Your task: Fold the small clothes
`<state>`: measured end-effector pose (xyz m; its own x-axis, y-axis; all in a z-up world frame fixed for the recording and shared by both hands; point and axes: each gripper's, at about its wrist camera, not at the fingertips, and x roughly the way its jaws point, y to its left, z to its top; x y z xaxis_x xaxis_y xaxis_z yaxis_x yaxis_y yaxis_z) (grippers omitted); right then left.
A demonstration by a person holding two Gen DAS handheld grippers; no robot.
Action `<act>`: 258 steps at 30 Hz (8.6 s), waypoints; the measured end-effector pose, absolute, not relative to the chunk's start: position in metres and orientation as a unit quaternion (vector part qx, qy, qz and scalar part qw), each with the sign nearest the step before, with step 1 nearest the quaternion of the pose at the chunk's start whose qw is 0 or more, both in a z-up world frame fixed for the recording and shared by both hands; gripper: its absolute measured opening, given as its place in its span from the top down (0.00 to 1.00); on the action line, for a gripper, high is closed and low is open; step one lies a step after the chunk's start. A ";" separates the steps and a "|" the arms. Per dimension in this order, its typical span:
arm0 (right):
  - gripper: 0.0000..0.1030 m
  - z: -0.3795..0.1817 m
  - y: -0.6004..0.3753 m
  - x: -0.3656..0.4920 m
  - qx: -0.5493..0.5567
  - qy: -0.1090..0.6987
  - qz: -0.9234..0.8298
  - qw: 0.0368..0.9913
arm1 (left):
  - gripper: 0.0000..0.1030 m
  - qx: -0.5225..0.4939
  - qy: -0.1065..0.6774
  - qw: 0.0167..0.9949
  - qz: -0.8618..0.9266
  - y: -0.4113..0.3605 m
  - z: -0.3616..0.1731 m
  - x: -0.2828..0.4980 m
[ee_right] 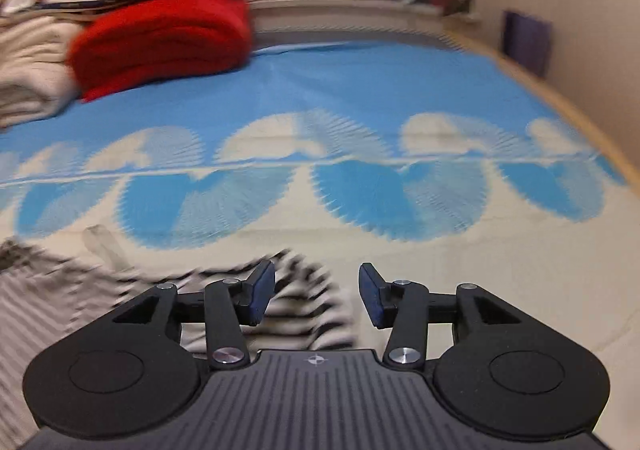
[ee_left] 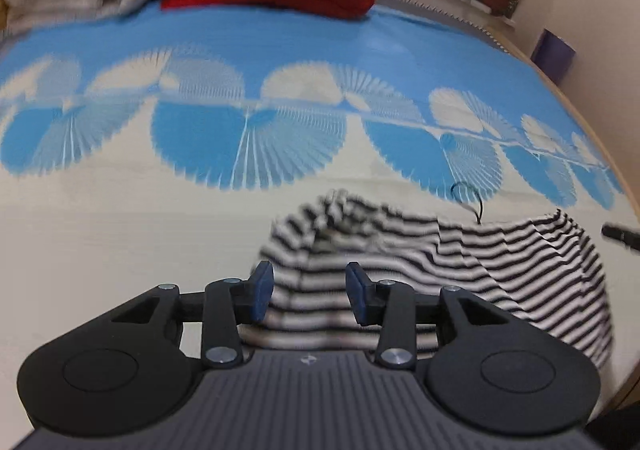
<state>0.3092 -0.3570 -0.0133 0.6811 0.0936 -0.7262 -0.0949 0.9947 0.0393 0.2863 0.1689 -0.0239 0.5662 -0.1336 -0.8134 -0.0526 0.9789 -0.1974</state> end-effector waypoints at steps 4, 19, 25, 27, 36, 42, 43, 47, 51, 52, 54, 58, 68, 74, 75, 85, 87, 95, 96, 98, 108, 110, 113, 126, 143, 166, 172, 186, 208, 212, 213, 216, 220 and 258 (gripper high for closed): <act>0.53 -0.002 -0.359 0.285 -0.006 0.403 0.074 0.912 | 0.46 -0.172 0.502 0.848 -0.001 0.197 -0.036 0.275; 0.47 0.070 -0.393 0.201 0.075 0.326 0.020 0.942 | 0.24 -0.292 0.570 0.766 -0.063 0.255 -0.100 0.234; 0.47 0.061 -0.394 0.211 0.046 0.346 0.019 0.937 | 0.19 -0.335 0.562 0.749 -0.102 0.255 -0.123 0.244; 0.47 0.060 -0.394 0.214 0.039 0.347 0.021 0.937 | 0.19 -0.354 0.552 0.747 -0.111 0.253 -0.127 0.251; 0.47 0.058 -0.411 0.214 0.053 0.350 -0.011 0.935 | 0.75 -0.322 0.558 0.751 -0.141 0.208 -0.135 0.282; 0.47 0.059 -0.407 0.217 0.070 0.354 -0.018 0.933 | 0.86 -0.309 0.531 0.773 -0.160 0.213 -0.109 0.274; 0.47 0.058 -0.404 0.217 0.073 0.353 -0.016 0.932 | 0.88 -0.309 0.526 0.777 -0.156 0.216 -0.104 0.271; 0.47 0.059 -0.389 0.219 0.084 0.351 -0.005 0.933 | 0.90 -0.321 0.516 0.787 -0.106 0.241 -0.082 0.253; 0.47 0.060 -0.373 0.219 0.085 0.351 0.013 0.932 | 0.90 -0.304 0.496 0.811 -0.067 0.256 -0.048 0.239; 0.47 0.060 -0.370 0.219 0.082 0.350 0.018 0.933 | 0.90 -0.299 0.490 0.816 -0.063 0.258 -0.040 0.235; 0.47 0.061 -0.366 0.218 0.076 0.349 0.026 0.934 | 0.90 -0.292 0.485 0.822 -0.064 0.253 -0.030 0.233; 0.47 0.062 -0.365 0.217 0.068 0.349 0.035 0.934 | 0.76 -0.267 0.515 0.814 -0.043 0.243 -0.040 0.243; 0.47 0.058 -0.386 0.208 0.043 0.354 0.029 0.934 | 0.30 -0.299 0.563 0.770 -0.028 0.264 -0.105 0.259; 0.47 0.052 -0.399 0.212 0.023 0.364 0.023 0.931 | 0.26 -0.281 0.543 0.785 -0.097 0.248 -0.115 0.279; 0.47 0.051 -0.400 0.213 0.021 0.364 0.022 0.931 | 0.27 -0.281 0.538 0.788 -0.103 0.245 -0.117 0.282; 0.47 0.051 -0.402 0.226 0.028 0.361 0.018 0.932 | 0.84 -0.226 0.530 0.807 -0.129 0.218 -0.093 0.291; 0.47 0.051 -0.400 0.227 0.028 0.359 0.021 0.933 | 0.84 -0.219 0.518 0.817 -0.129 0.215 -0.075 0.285; 0.47 0.058 -0.399 0.220 0.058 0.348 0.022 0.935 | 0.85 -0.219 0.468 0.837 -0.178 0.119 0.009 0.283; 0.47 0.059 -0.400 0.218 0.058 0.347 0.021 0.936 | 0.85 -0.217 0.468 0.836 -0.186 0.100 0.014 0.285; 0.47 0.059 -0.402 0.215 0.058 0.347 0.019 0.936 | 0.85 -0.209 0.474 0.832 -0.199 0.055 0.020 0.289; 0.47 0.057 -0.423 0.213 0.064 0.350 -0.014 0.935 | 0.44 -0.214 0.515 0.786 -0.265 -0.116 0.012 0.315; 0.47 0.055 -0.424 0.214 0.068 0.353 -0.016 0.933 | 0.44 -0.235 0.486 0.789 -0.293 -0.108 0.029 0.312; 0.47 0.056 -0.423 0.215 0.069 0.350 -0.007 0.934 | 0.44 -0.245 0.441 0.814 -0.287 -0.069 0.049 0.307; 0.36 0.052 -0.340 0.223 0.146 0.414 0.230 0.869 | 0.46 -0.114 0.437 0.878 -0.161 0.022 0.050 0.242; 0.94 0.041 -0.438 0.168 0.101 0.444 0.187 0.870 | 0.54 -0.066 0.506 0.809 -0.292 -0.051 0.015 0.229; 0.61 0.006 -0.464 0.220 0.229 0.401 0.165 0.871 | 0.42 -0.035 0.518 0.835 -0.180 -0.032 -0.012 0.258; 0.49 -0.016 -0.434 0.259 0.253 0.421 0.130 0.861 | 0.42 -0.055 0.511 0.845 -0.147 -0.022 -0.006 0.270; 0.96 -0.008 -0.405 0.290 0.331 0.312 0.153 0.878 | 0.42 -0.060 0.503 0.852 -0.133 -0.002 -0.001 0.277; 0.49 -0.033 -0.437 0.272 0.269 0.431 0.043 0.860 | 0.42 -0.040 0.536 0.824 -0.177 -0.034 -0.019 0.265; 0.71 -0.041 -0.418 0.269 0.222 0.471 0.085 0.850 | 0.42 -0.039 0.539 0.823 -0.177 -0.036 -0.021 0.260; 0.97 -0.039 -0.415 0.269 0.217 0.463 0.088 0.855 | 0.42 -0.039 0.539 0.822 -0.179 -0.036 -0.020 0.258; 0.98 -0.018 -0.432 0.258 0.236 0.384 0.032 0.892 | 0.42 -0.042 0.537 0.820 -0.195 -0.039 -0.019 0.253; 0.98 -0.041 -0.435 0.265 0.204 0.461 -0.031 0.863 | 0.42 -0.028 0.539 0.810 -0.229 -0.049 -0.021 0.247; 0.19 -0.072 -0.447 0.280 0.250 0.526 0.072 0.810 | 0.19 -0.260 0.567 0.772 -0.126 -0.002 -0.085 0.323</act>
